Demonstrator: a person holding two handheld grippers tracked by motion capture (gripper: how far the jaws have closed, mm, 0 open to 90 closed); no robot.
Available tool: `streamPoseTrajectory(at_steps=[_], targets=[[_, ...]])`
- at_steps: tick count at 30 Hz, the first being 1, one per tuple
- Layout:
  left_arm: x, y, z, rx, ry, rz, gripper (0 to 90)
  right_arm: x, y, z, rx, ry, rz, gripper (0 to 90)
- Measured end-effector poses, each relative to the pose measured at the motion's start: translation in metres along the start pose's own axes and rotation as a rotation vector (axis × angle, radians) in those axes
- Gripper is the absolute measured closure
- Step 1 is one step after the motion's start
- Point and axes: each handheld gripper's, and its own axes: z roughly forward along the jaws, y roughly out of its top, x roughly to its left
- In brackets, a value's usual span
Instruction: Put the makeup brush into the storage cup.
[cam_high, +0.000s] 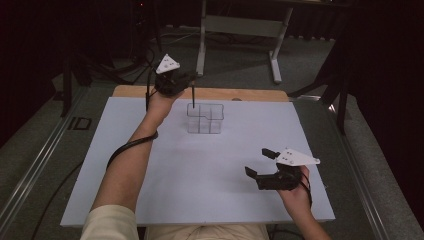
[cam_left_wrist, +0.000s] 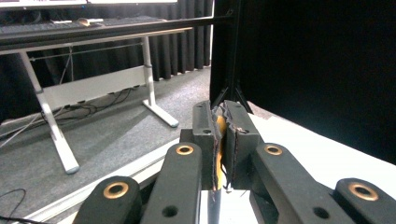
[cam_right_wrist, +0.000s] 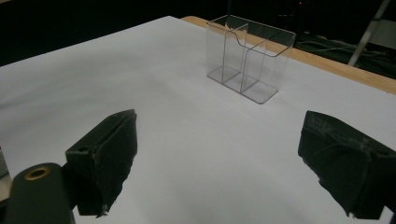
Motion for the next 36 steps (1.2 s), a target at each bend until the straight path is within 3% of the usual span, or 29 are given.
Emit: streamPoseTrajectory(at_steps=[2,8,11,14,17,19,22,25,29,32,34,36], targets=[[0.000,-0.002,0.000,-0.003,0.008,0.007,85.0,0.000,0.000,0.000,0.002,-0.002,-0.004,12.0],[0.002,-0.009,0.002,0.017,0.007,-0.028,83.9,0.001,0.000,0.001,0.006,-0.008,-0.007,12.0],[0.002,-0.011,0.004,0.037,-0.012,-0.064,63.1,0.001,0.000,0.001,0.006,-0.012,-0.009,12.0],[-0.001,-0.010,0.006,0.063,0.018,-0.081,31.3,0.000,0.000,0.001,0.005,-0.014,-0.007,12.0],[-0.002,-0.007,0.006,0.084,0.043,-0.116,16.1,0.001,0.000,0.000,0.004,-0.014,-0.010,12.0],[-0.003,-0.006,0.003,0.063,0.049,-0.114,15.8,0.001,0.000,0.000,0.005,-0.013,-0.011,12.0],[-0.003,-0.006,0.001,0.053,0.021,-0.112,4.4,0.001,0.000,0.000,0.006,-0.015,-0.009,12.0],[-0.008,-0.004,0.000,0.075,-0.013,-0.088,2.6,0.000,0.000,0.001,0.005,-0.015,-0.012,12.0],[-0.013,-0.002,-0.003,0.063,-0.013,-0.074,2.4,0.000,0.000,0.001,0.005,-0.017,-0.011,12.0],[-0.014,-0.001,-0.007,0.036,-0.056,-0.096,2.3,0.000,0.000,0.001,0.003,-0.017,-0.014,12.0],[-0.014,0.000,-0.008,0.036,-0.061,-0.095,2.4,-0.001,0.000,0.000,0.002,-0.018,-0.011,12.0],[-0.018,0.000,-0.012,0.043,-0.058,-0.059,2.3,-0.001,0.000,0.000,0.002,-0.018,-0.006,12.0]])
